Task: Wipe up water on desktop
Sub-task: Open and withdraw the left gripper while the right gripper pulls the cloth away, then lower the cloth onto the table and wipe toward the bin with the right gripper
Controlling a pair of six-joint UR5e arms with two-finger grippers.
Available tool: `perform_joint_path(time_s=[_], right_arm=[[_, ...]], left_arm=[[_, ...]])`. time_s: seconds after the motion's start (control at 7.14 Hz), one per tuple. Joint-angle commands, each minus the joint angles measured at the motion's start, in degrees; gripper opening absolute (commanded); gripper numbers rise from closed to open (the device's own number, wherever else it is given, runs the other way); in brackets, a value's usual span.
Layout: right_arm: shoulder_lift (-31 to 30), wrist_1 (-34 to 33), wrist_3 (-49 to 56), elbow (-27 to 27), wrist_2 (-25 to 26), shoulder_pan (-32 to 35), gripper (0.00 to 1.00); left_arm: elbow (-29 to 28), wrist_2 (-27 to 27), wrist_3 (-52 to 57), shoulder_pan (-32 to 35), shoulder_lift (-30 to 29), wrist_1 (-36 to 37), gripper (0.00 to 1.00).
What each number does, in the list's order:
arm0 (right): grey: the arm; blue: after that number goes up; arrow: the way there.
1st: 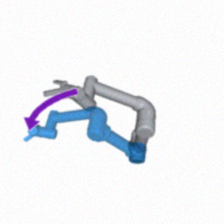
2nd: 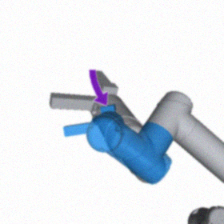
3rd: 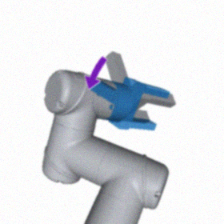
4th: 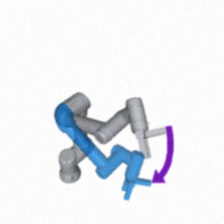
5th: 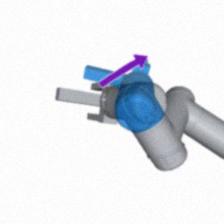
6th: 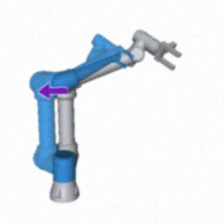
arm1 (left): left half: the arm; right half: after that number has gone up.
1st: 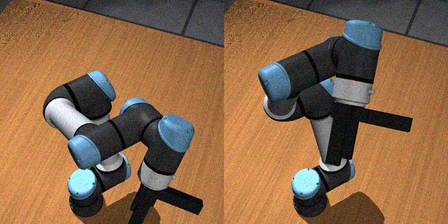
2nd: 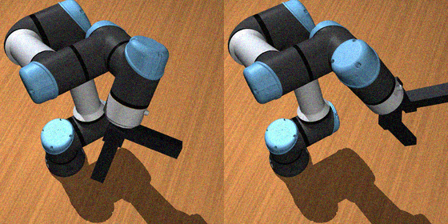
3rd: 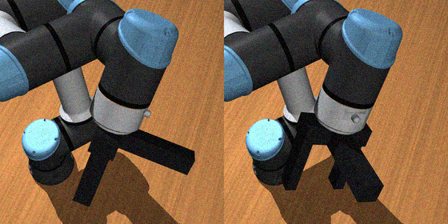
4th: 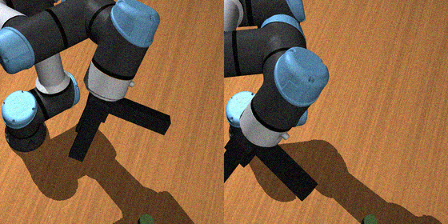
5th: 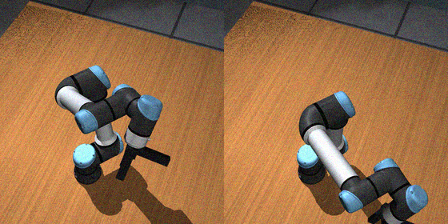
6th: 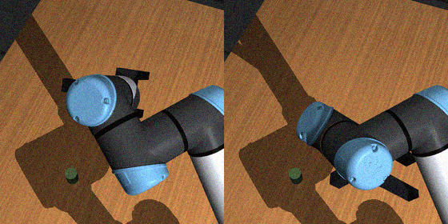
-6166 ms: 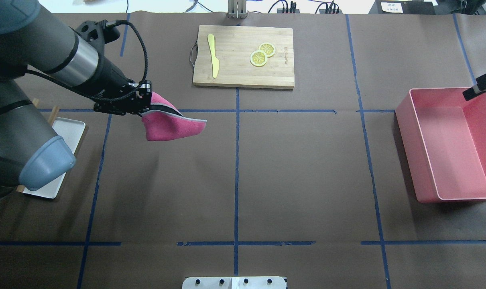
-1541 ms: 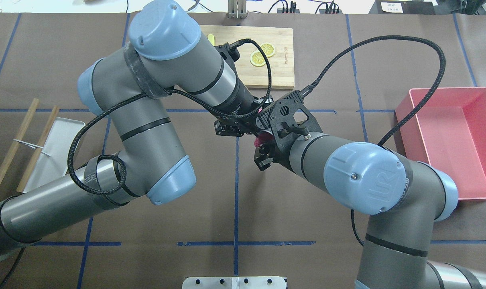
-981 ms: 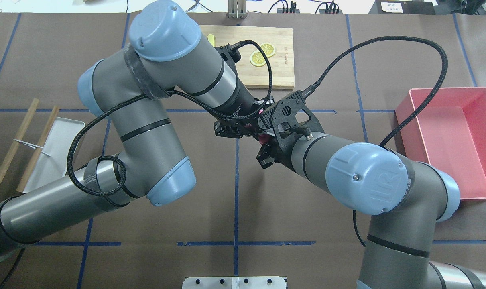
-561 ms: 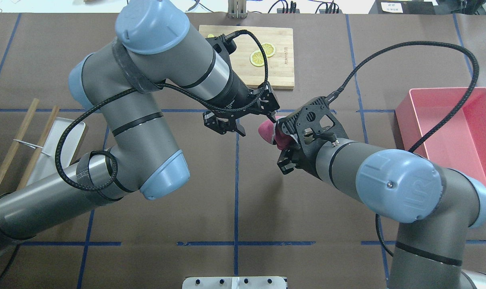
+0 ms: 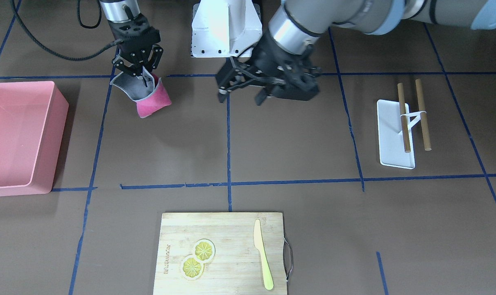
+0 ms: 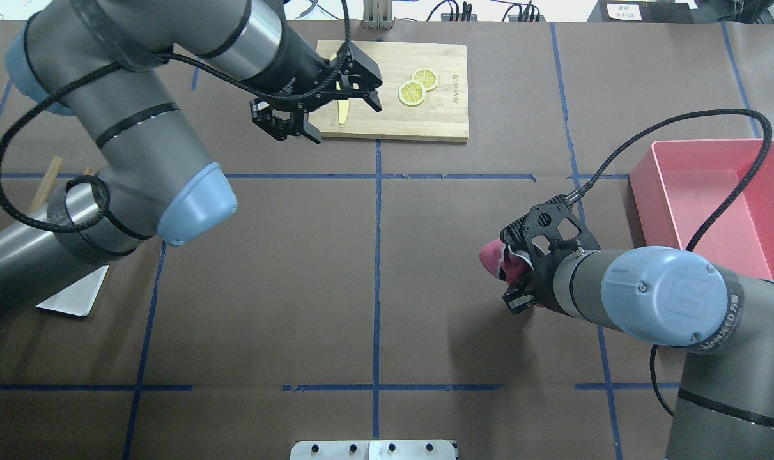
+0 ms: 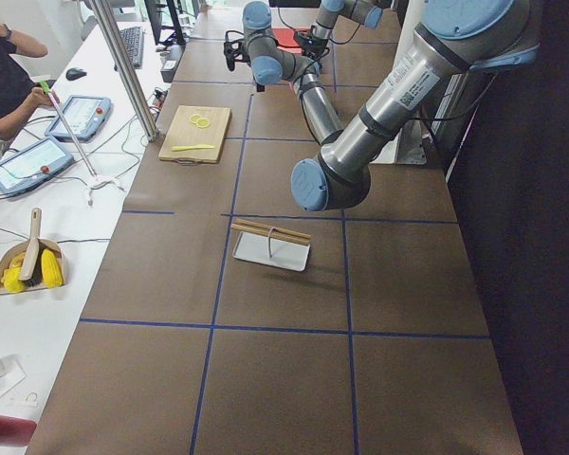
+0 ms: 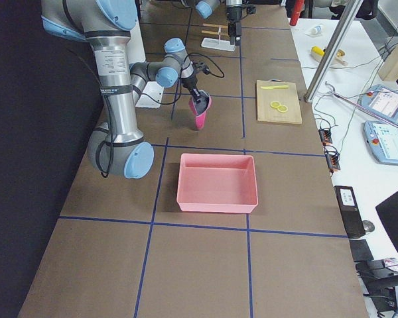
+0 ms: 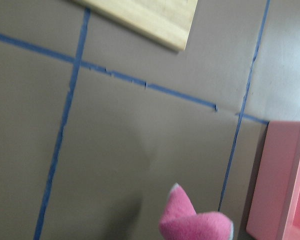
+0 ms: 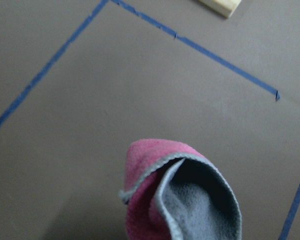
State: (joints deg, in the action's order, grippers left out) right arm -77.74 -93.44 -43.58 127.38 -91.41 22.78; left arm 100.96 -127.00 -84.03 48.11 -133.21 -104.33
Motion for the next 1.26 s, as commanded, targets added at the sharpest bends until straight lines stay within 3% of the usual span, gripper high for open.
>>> perform_joint_path(time_s=[0.0, 0.14, 0.28, 0.42, 0.7, 0.84, 0.98, 1.12], right_arm=[[6.15, -2.88, -8.72, -9.54, -11.01, 3.04, 0.0], [11.94, -2.45, -17.24, -16.31, -14.29, 3.58, 0.0], [16.0, -2.27, -18.2, -21.68, -15.63, 3.32, 0.0], [19.96, -2.27, -21.51, -24.35, -17.9, 3.32, 0.0], [29.53, 10.83, -33.34, -38.53, -17.93, 3.23, 0.0], [33.23, 13.87, -35.93, -43.4, -18.01, 3.32, 0.0], [31.79, 13.64, -35.79, -42.58, -21.58, 5.58, 0.0], [23.86, 13.73, -35.0, -35.78, -26.49, 9.61, 0.0]], left_arm=[[2.92, -3.49, 11.91, 6.26, 7.41, 0.44, 1.0], [2.93, -4.39, 16.05, 8.38, 9.35, 0.36, 1.0], [2.84, -4.4, 17.91, 10.14, 9.72, 0.53, 1.0], [2.93, -4.31, 20.72, 11.55, 11.73, 0.53, 1.0], [3.1, -4.49, 32.38, 16.55, 16.02, 0.62, 1.0], [3.28, -4.49, 37.57, 18.83, 17.79, 1.58, 1.0], [3.63, -4.58, 41.8, 20.16, 18.59, 3.06, 1.0], [4.85, -4.58, 45.15, 21.13, 20.86, 4.21, 1.0]])
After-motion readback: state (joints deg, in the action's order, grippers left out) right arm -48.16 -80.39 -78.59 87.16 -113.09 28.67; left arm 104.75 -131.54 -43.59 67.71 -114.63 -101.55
